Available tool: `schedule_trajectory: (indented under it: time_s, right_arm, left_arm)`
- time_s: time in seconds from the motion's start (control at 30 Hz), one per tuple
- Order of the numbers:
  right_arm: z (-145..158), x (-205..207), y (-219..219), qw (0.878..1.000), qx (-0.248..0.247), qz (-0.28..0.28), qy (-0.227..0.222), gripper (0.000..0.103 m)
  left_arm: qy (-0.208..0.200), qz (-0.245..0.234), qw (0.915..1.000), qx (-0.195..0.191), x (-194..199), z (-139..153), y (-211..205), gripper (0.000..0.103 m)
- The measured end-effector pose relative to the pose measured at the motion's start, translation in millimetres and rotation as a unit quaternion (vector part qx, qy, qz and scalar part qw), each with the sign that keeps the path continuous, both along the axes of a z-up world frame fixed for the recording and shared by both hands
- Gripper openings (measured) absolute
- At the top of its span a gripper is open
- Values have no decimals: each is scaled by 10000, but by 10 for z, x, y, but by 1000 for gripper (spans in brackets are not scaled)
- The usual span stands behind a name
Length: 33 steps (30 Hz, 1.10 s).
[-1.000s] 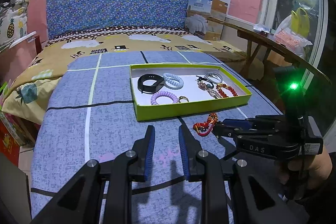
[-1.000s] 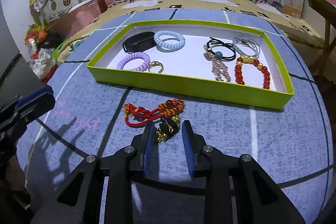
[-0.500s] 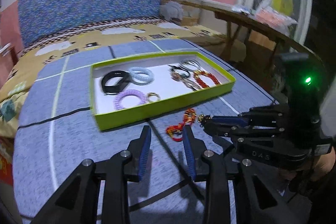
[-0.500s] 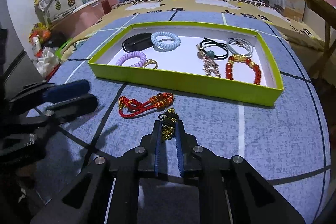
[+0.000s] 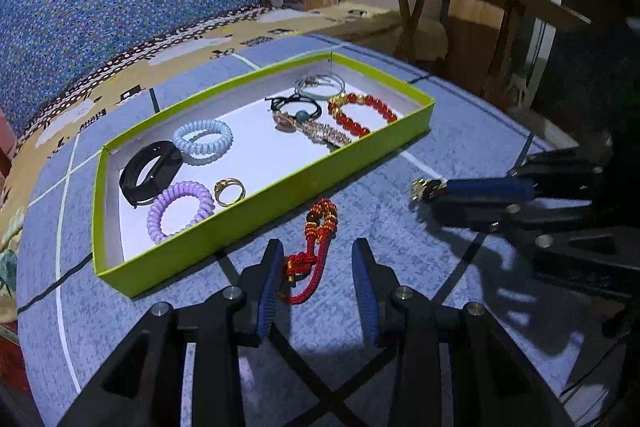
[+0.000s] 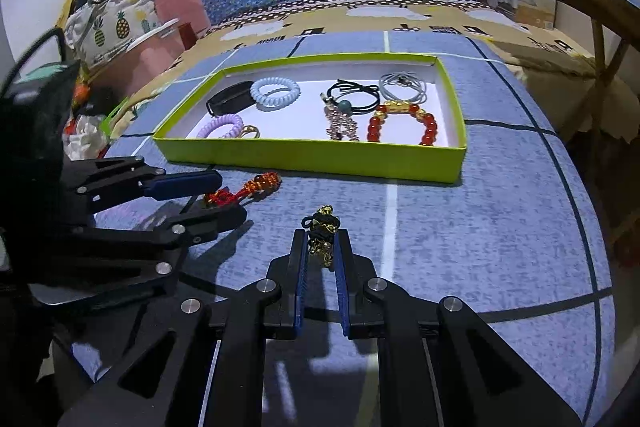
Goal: Organize jewelry
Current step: 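Grasp the red cord keychain with the left gripper while the right gripper holds the charm, then carry the red cord keychain and gold charm into the green box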
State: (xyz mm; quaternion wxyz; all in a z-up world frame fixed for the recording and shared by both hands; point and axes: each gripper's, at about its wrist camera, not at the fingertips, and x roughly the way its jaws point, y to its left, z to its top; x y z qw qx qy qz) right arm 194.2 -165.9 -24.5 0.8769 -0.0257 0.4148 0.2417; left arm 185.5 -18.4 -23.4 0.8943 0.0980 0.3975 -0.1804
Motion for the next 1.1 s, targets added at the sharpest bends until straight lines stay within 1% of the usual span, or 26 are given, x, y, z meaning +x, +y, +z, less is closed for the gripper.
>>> schedule_trajectory:
  time_s: [0.03,0.07,0.1,0.13,0.2,0.3,0.47,0.6,0.67,0.83,1.1]
  right_arm:
    - [-1,-6,-16,10000,13,-8,-5,13]
    - [3,-8,-27,10000,26,-14,-9,13]
    - [9,-10,-37,10000,43,-20,-13,13]
    - [12,-13,-46,10000,55,-22,-20,13]
    - [31,-24,-68,9999,88,-30,-50,13]
    - [87,-59,-106,9998,156,-42,-124,13]
    - [196,-84,-154,9993,254,-73,-261,13]
    - [285,-62,-139,9990,273,-56,-355,13]
    - [326,-39,-120,9988,256,-31,-409,13]
    - [402,37,-59,9984,216,58,-520,13]
    - [403,268,34,9984,207,149,-497,13]
  left_arm:
    - [25,5,10000,67,7,-14,-19,37]
    - [30,13,9999,134,9,-23,-34,34]
    - [-2,53,9997,242,-3,-29,-54,24]
    - [-17,80,9994,324,-9,-35,-70,17]
    - [-34,106,9993,367,-21,-35,-87,17]
    - [-98,165,9996,200,-87,9,-50,16]
    - [-359,326,9981,-391,-248,212,95,15]
    - [-579,508,9942,-755,-258,411,223,15]
    - [-681,581,9922,-867,-252,499,284,15]
    - [-742,756,9904,-889,-111,563,408,15]
    - [-649,853,9909,-816,137,499,460,15]
